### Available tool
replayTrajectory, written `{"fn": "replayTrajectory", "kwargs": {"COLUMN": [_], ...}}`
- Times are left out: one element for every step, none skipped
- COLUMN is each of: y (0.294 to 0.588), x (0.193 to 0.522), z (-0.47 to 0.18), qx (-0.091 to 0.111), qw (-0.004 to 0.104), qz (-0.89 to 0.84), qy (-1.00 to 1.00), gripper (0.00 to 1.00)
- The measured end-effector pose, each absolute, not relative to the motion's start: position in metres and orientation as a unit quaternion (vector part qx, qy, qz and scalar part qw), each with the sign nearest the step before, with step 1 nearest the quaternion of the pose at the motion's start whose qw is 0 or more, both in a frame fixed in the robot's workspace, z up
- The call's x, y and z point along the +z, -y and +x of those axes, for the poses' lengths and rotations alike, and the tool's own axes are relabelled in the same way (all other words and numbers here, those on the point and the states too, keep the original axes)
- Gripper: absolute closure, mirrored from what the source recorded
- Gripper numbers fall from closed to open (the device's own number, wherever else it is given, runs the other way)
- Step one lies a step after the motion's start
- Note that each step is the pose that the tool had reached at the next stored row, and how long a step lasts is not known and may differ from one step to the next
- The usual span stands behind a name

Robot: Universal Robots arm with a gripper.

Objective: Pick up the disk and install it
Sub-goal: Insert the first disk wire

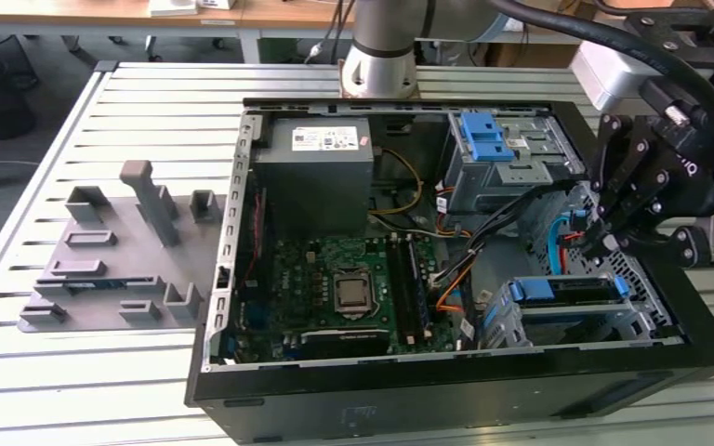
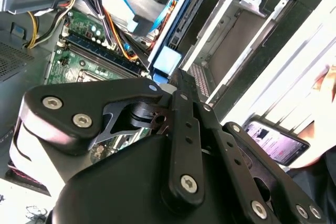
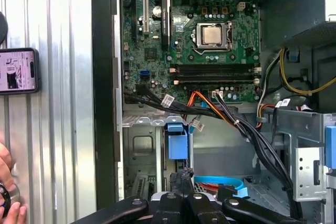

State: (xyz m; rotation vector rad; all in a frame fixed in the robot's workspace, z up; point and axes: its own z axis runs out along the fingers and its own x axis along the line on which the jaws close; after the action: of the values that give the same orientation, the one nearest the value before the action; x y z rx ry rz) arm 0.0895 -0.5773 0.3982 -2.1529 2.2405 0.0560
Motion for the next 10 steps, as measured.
{"fn": "replayTrajectory", "kwargs": {"y": [0.577, 0.577, 0.577, 0.577, 0.576, 0.576, 0.576, 0.576, 0.575, 0.575], "x": [0.398, 0.398, 0.398, 0.398, 0.398, 0.398, 0.398, 0.398, 0.398, 0.398], "z": [0.091, 0.092, 0.093, 0.095, 0.096, 0.098, 0.1, 0.102, 0.104, 0.106], "qx": [0.018, 0.018, 0.018, 0.018, 0.018, 0.018, 0.018, 0.018, 0.018, 0.018], "qw": [0.017, 0.017, 0.017, 0.017, 0.017, 0.017, 0.017, 0.017, 0.017, 0.017], "qz": [-0.693, -0.693, -0.693, -0.693, -0.693, -0.693, -0.693, -0.693, -0.693, -0.693], "qy": [-0.721, -0.721, -0.721, -0.721, -0.721, -0.721, -0.721, -0.721, -0.721, -0.721], "gripper": [0.89, 0.89, 0.89, 0.89, 0.89, 0.89, 0.89, 0.89, 0.89, 0.89]}}
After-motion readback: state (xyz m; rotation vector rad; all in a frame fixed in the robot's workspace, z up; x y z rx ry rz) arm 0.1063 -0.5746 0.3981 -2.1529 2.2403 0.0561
